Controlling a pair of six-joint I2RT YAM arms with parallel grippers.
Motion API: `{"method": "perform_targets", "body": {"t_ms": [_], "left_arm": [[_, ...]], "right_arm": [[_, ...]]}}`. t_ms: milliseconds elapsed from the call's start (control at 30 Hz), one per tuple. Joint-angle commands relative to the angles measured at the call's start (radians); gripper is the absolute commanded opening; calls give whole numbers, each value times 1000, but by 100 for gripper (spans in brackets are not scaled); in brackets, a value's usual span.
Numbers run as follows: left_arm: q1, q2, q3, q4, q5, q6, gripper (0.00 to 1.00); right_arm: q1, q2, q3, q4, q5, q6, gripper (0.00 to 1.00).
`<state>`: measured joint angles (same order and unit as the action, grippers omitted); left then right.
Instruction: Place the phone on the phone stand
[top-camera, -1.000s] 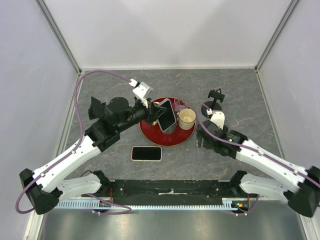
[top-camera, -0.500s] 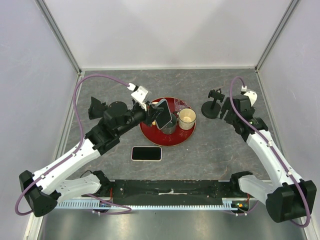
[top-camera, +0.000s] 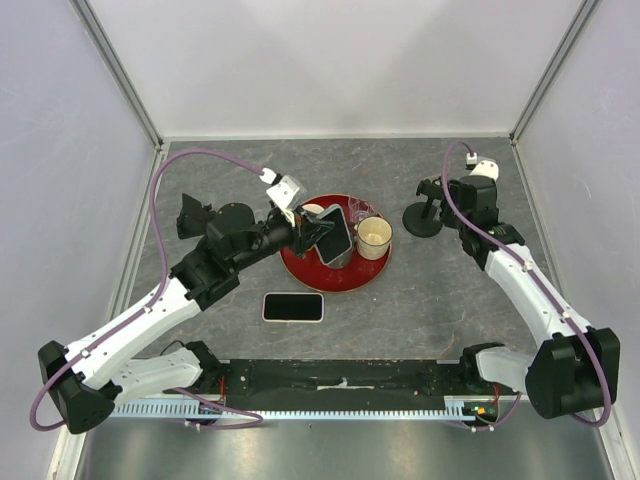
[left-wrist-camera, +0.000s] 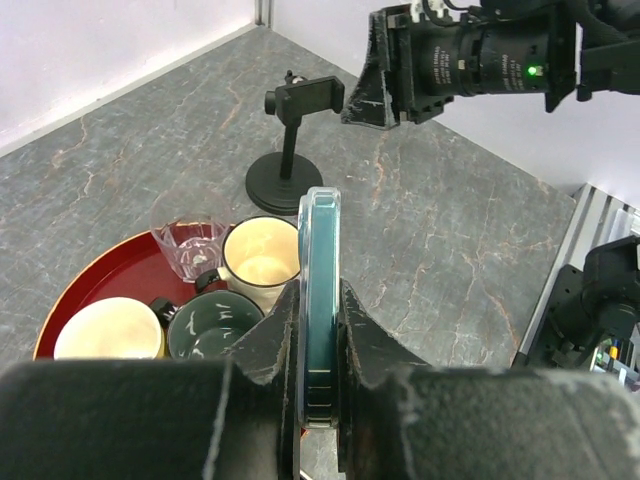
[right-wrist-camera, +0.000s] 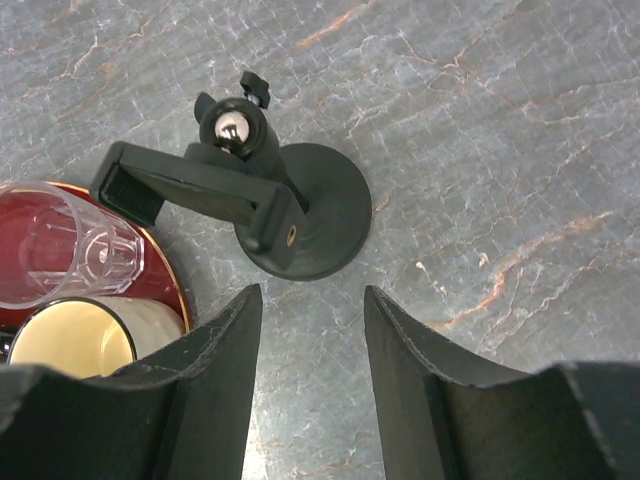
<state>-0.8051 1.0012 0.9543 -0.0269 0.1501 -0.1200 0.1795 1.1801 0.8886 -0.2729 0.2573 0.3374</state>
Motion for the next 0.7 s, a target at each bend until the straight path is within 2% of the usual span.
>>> {"method": "perform_targets", "body": {"t_ms": [0,333,667], "left_arm": [[-9,-6,23,136,37,-7,2],[-9,40,29,133,71,-20,2],[-11,59,29,143,103,-43,2]], "right_arm": [[-3,21,65,109,-10,-69,52],[-3,75,90,120,39,-104,40],[-3,121,111,147,0,-129,31]]}}
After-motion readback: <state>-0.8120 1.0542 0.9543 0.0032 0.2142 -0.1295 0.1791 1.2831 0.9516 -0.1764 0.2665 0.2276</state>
